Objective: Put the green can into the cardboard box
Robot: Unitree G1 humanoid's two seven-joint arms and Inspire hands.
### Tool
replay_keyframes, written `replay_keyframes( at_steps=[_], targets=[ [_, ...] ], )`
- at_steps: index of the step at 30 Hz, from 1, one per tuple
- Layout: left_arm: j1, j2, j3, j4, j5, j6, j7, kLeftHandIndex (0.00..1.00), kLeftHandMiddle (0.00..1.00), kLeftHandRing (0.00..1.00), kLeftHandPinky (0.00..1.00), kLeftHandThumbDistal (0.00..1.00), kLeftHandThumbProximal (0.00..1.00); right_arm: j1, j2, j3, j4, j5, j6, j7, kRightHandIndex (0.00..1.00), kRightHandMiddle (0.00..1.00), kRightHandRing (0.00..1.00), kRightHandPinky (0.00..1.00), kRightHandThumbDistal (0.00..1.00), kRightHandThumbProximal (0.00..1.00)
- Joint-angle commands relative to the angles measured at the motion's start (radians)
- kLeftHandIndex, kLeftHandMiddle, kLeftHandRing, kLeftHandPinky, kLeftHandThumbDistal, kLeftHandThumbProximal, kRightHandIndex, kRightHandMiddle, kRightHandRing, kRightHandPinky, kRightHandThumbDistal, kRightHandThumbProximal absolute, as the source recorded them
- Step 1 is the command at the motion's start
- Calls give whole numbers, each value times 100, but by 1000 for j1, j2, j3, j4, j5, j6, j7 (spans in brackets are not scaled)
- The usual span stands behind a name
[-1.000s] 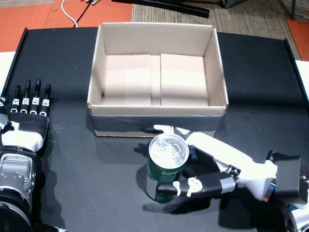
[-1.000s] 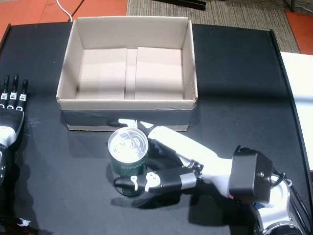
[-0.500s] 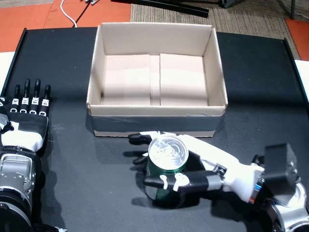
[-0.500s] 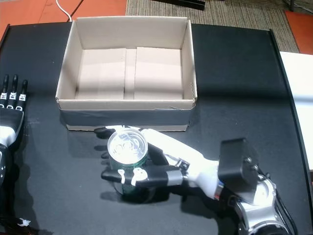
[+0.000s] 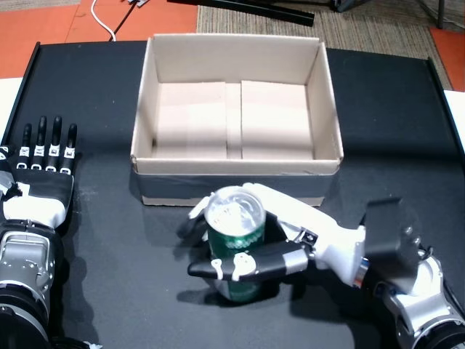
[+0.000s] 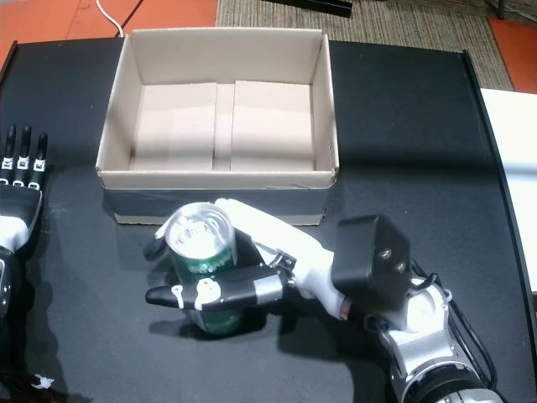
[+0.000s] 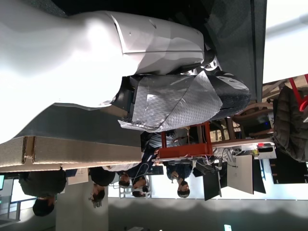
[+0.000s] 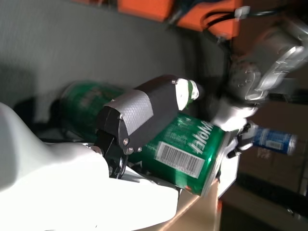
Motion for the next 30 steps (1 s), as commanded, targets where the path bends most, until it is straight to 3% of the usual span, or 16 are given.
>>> replay_keyframes(
  at_steps=[1,3,6,8,9,13,14,16,17,21,22,24,26,28,29,30],
  targets=[
    [6,-7,0,-1,-1,-6,22,65,67,78,90,0,100,12,-28,51,-6,-94,-57,-169,0,4,12,26,3,36],
    [4,-8,-5,-2,4,-10,26,66,67,78,91,0,100,10,-39,84,-1,-156,-69,-288,0,6,14,28,0,38],
    [5,-9,-5,-2,2,-9,22,66,68,78,91,0,100,4,-44,103,11,-183,-73,-377,0,7,15,27,0,31],
    [8,-9,-3,-2,-1,-5,11,67,69,79,91,0,100,3,-42,97,20,-166,-76,-383,0,7,14,24,0,6],
    [8,-9,-2,-2,-2,-4,10,67,69,80,91,0,100,1,-44,100,21,-166,-71,-388,0,8,15,24,0,0],
    [3,-15,0,-1,-2,-15,27,67,67,78,90,0,100,-4,-46,96,28,-152,-66,-370,0,8,14,23,0,0],
    [0,-16,-1,-1,-1,-19,37,67,67,78,89,0,100,-5,-45,95,29,-147,-66,-363,0,8,13,23,0,2],
    [-3,-17,-4,-1,2,-19,43,68,68,79,90,0,100,-8,-47,99,30,-148,-70,-364,0,7,12,24,0,30],
    [-3,-17,-4,-1,3,-17,41,68,69,80,91,0,100,-14,-50,107,26,-158,-79,-374,0,7,12,24,9,48],
    [-3,-17,-10,0,9,-21,47,67,67,79,90,0,100,-58,-57,111,3,-150,-149,-364,0,1,9,27,20,48],
    [-2,-17,-12,1,11,-22,46,66,67,80,89,0,100,-71,-57,108,-7,-148,-179,-377,0,0,7,28,28,56],
    [0,-17,-12,1,10,-20,41,66,67,80,89,0,100,-100,-55,95,-35,-153,-265,-443,0,0,4,27,31,69],
    [2,-17,-8,1,5,-16,27,66,66,80,89,0,100,-127,-57,86,-70,-186,-333,-543,0,7,6,26,43,79],
    [2,-16,-4,2,2,-11,30,64,65,78,86,0,100,-160,-52,70,-103,-197,-407,-607,0,16,20,25,47,73],
    [0,-16,-4,3,2,-9,36,64,65,77,86,0,99,-179,-51,62,-117,-201,-449,-628,0,19,27,25,41,62],
    [-2,-17,-4,3,2,-10,40,64,66,76,86,0,99,-198,-55,50,-141,-224,-480,-660,0,17,31,24,37,57]
  ],
)
